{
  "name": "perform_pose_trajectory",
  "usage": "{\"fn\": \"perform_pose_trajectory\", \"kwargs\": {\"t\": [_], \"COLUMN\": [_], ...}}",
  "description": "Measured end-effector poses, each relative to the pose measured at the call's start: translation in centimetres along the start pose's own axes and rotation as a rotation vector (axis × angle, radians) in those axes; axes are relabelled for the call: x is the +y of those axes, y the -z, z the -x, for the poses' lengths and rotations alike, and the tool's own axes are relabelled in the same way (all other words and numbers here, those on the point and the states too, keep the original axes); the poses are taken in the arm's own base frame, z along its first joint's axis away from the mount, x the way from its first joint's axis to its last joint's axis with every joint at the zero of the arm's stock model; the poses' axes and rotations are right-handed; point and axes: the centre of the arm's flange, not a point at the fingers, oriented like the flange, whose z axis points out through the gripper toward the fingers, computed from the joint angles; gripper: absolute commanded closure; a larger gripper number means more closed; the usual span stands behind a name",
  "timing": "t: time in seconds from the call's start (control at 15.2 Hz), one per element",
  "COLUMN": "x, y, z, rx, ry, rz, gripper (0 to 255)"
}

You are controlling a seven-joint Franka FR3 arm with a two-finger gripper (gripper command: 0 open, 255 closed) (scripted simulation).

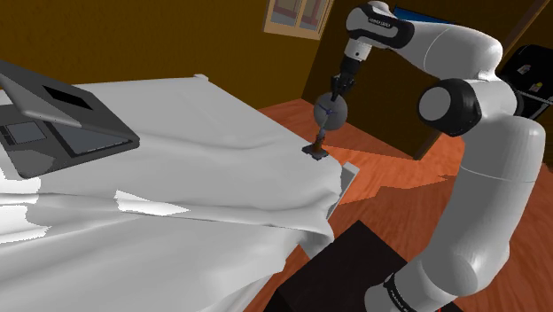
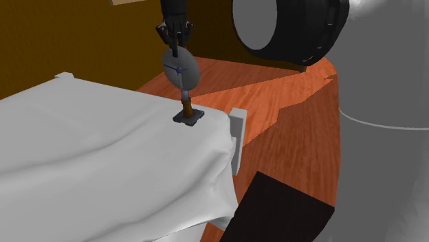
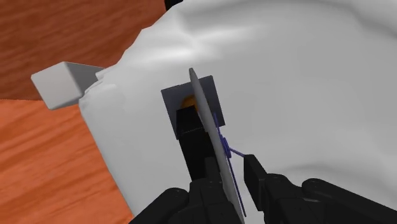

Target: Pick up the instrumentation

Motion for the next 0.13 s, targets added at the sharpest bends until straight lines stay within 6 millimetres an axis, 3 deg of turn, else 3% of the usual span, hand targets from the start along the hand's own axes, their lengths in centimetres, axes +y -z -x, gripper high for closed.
{"fn": "perform_pose_trajectory", "kwargs": {"t": [0.13], "x": [-0.15], "y": [0.88], "z": [0.05], "rx": [0.0], "ry": [0.0], "rz": [0.0], "gripper": [255]}}
